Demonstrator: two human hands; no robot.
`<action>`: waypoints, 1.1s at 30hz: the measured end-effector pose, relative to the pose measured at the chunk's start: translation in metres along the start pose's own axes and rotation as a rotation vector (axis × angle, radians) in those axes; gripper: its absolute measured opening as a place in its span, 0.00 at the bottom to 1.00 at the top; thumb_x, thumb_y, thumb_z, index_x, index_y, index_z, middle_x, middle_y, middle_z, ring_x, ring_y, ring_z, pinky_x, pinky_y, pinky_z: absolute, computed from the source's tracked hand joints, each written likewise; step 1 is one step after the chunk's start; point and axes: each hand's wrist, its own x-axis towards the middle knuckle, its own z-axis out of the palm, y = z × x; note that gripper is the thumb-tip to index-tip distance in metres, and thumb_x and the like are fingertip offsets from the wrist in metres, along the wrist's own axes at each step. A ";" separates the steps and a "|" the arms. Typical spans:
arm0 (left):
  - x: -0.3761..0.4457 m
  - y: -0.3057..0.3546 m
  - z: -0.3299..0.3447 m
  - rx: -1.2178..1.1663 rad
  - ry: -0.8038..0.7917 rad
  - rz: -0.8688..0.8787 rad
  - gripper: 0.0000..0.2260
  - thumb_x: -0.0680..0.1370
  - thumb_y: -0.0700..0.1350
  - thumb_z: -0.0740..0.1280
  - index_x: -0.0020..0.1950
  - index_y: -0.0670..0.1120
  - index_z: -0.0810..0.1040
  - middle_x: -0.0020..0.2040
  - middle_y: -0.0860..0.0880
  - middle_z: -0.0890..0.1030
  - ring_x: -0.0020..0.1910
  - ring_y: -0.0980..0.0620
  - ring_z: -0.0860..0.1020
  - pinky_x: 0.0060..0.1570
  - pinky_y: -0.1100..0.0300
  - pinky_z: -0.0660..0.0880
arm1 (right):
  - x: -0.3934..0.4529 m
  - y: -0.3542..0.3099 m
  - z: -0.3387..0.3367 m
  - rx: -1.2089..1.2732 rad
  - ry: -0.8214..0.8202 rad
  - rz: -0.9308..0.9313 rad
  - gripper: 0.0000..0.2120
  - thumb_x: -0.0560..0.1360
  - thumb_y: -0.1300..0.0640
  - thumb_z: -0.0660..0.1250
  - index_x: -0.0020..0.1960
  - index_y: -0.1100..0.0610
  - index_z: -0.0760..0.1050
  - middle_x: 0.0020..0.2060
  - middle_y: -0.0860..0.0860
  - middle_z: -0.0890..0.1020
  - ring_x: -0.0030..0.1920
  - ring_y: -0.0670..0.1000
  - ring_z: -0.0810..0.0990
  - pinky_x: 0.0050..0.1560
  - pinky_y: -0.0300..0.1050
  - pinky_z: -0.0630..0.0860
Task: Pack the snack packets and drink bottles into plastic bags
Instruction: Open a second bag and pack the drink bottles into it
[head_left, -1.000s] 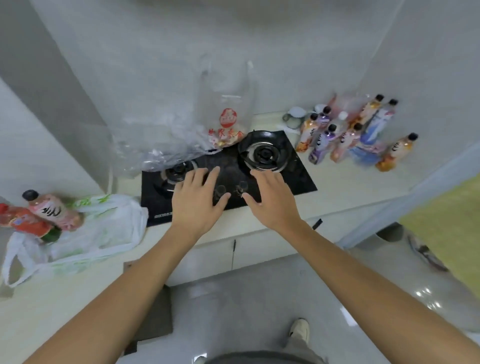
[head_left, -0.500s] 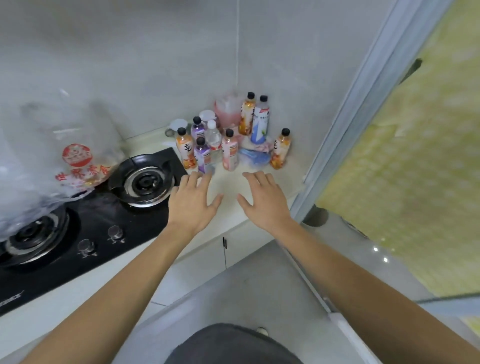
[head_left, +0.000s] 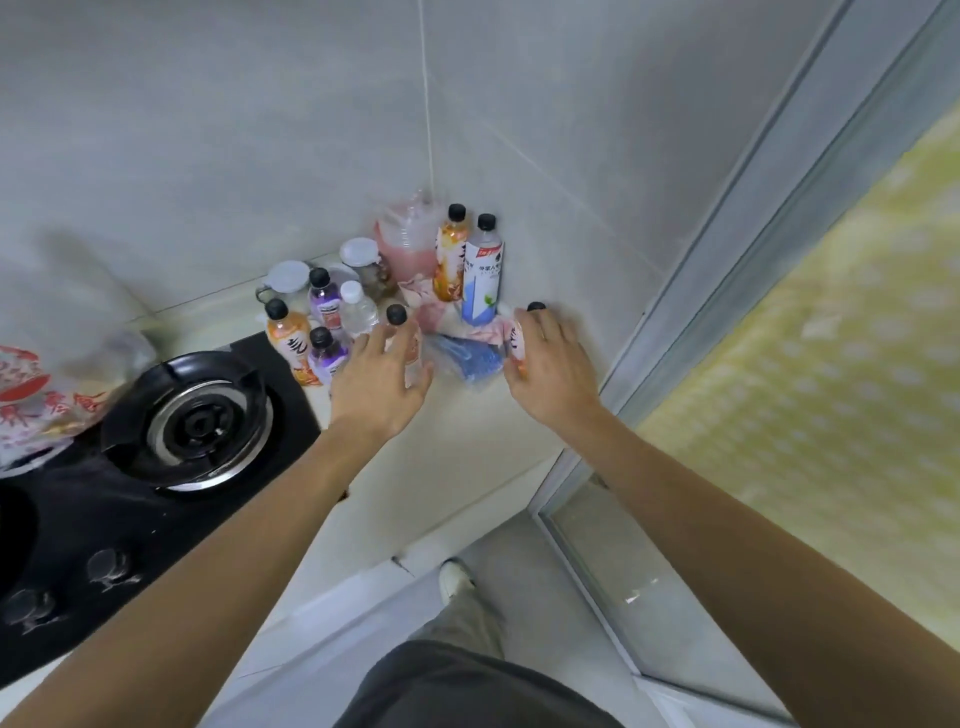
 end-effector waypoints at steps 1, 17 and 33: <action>0.015 -0.002 0.005 -0.005 -0.008 -0.014 0.26 0.81 0.57 0.61 0.78 0.52 0.65 0.71 0.44 0.70 0.68 0.40 0.71 0.51 0.44 0.78 | 0.013 0.006 0.004 -0.020 -0.012 0.009 0.29 0.78 0.49 0.68 0.75 0.57 0.66 0.69 0.57 0.72 0.67 0.62 0.71 0.64 0.59 0.75; 0.101 -0.021 0.051 -0.013 -0.105 -0.147 0.09 0.85 0.50 0.60 0.58 0.46 0.66 0.53 0.41 0.73 0.47 0.36 0.78 0.34 0.48 0.71 | 0.104 0.054 0.042 -0.054 -0.184 -0.048 0.11 0.81 0.47 0.65 0.54 0.56 0.73 0.47 0.56 0.79 0.47 0.57 0.79 0.42 0.48 0.72; -0.047 0.028 -0.025 -0.025 0.179 -0.443 0.12 0.83 0.53 0.63 0.56 0.45 0.69 0.49 0.44 0.76 0.42 0.38 0.77 0.36 0.48 0.73 | 0.056 -0.045 -0.023 0.309 -0.144 -0.511 0.11 0.76 0.50 0.69 0.49 0.58 0.75 0.44 0.59 0.83 0.45 0.65 0.81 0.40 0.53 0.73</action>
